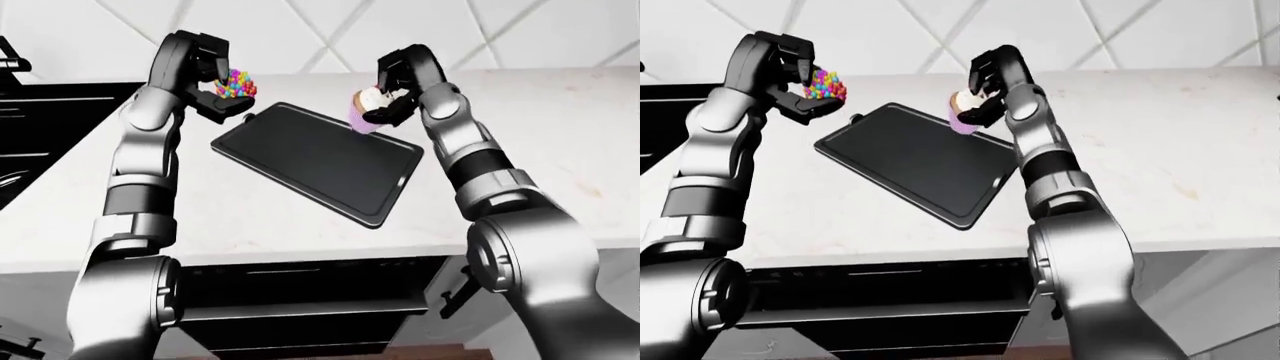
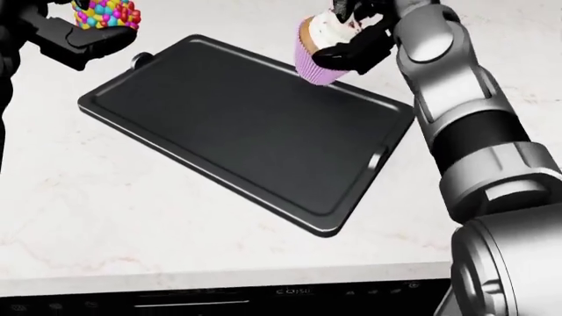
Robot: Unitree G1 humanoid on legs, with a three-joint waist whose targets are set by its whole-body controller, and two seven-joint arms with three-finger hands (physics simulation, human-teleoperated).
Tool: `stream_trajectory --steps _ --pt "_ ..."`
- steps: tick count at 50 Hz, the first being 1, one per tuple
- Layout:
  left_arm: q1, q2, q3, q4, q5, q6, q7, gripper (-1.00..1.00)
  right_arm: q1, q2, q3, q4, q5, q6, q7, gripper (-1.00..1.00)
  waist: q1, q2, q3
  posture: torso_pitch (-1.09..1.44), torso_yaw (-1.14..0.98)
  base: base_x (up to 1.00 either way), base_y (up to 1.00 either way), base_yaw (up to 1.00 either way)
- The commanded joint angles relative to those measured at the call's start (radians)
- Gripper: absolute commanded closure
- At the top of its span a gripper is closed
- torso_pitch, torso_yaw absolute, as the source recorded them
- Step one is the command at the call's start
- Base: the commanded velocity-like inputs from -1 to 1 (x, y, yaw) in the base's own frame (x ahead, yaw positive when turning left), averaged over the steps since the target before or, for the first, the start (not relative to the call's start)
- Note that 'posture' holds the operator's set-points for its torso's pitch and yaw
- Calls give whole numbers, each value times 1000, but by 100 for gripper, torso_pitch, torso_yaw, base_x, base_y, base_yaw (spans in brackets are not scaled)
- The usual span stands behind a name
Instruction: Move the dessert items from the plate to the tray.
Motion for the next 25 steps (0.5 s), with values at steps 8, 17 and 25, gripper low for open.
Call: stream_trajectory --steps 8,17,25 --pt "-43 15 10 -40 -11 -32 4 100 -51 6 18 -6 -157 -68 6 100 0 10 -38 0 0 0 0 0" --pt "-33 15 14 -72 -19 -14 -1 100 -120 13 25 21 -272 -58 81 100 -4 17 -38 0 0 0 0 0" --pt "-32 14 14 -77 -19 -10 -2 100 -114 34 14 27 -312 -67 146 100 -7 18 -43 0 0 0 0 0"
